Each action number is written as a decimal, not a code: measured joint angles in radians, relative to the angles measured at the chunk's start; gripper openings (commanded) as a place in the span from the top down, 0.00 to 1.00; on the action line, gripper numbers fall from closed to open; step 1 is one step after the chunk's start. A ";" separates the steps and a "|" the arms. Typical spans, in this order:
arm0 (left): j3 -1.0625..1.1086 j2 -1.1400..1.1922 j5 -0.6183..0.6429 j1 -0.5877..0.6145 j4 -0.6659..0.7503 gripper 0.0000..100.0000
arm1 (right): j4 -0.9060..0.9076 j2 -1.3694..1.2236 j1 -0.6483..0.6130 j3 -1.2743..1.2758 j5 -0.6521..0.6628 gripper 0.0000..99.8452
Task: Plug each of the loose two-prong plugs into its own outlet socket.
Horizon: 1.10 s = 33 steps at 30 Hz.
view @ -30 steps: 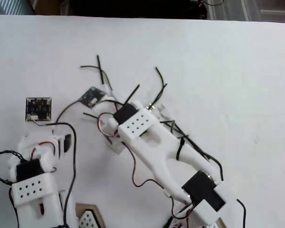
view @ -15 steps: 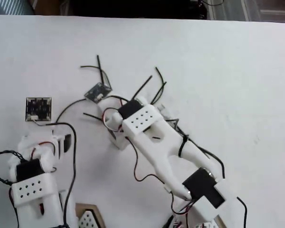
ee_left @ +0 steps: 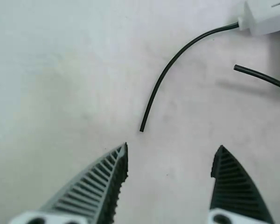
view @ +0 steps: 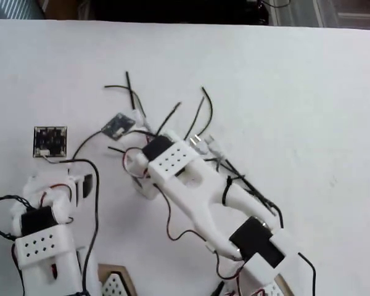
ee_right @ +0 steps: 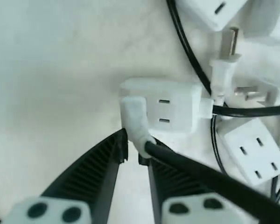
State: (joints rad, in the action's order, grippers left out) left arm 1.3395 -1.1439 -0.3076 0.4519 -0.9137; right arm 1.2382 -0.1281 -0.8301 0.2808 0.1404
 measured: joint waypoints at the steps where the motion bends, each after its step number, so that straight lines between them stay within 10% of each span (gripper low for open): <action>1: 0.000 0.000 0.000 0.000 0.000 0.72 | 0.000 -0.009 -0.017 0.000 -0.008 0.98; 21: 0.002 0.000 0.000 0.000 0.000 0.72 | 0.244 0.000 0.020 -0.169 -0.057 0.91; 33: 0.002 0.000 0.000 0.000 0.000 0.72 | 0.121 0.035 -0.037 -0.130 -0.393 0.91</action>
State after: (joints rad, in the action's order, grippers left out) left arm 1.3410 -1.1439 -0.3076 0.4519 -0.9137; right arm 1.3594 -0.0928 -0.8669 0.1504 -0.2524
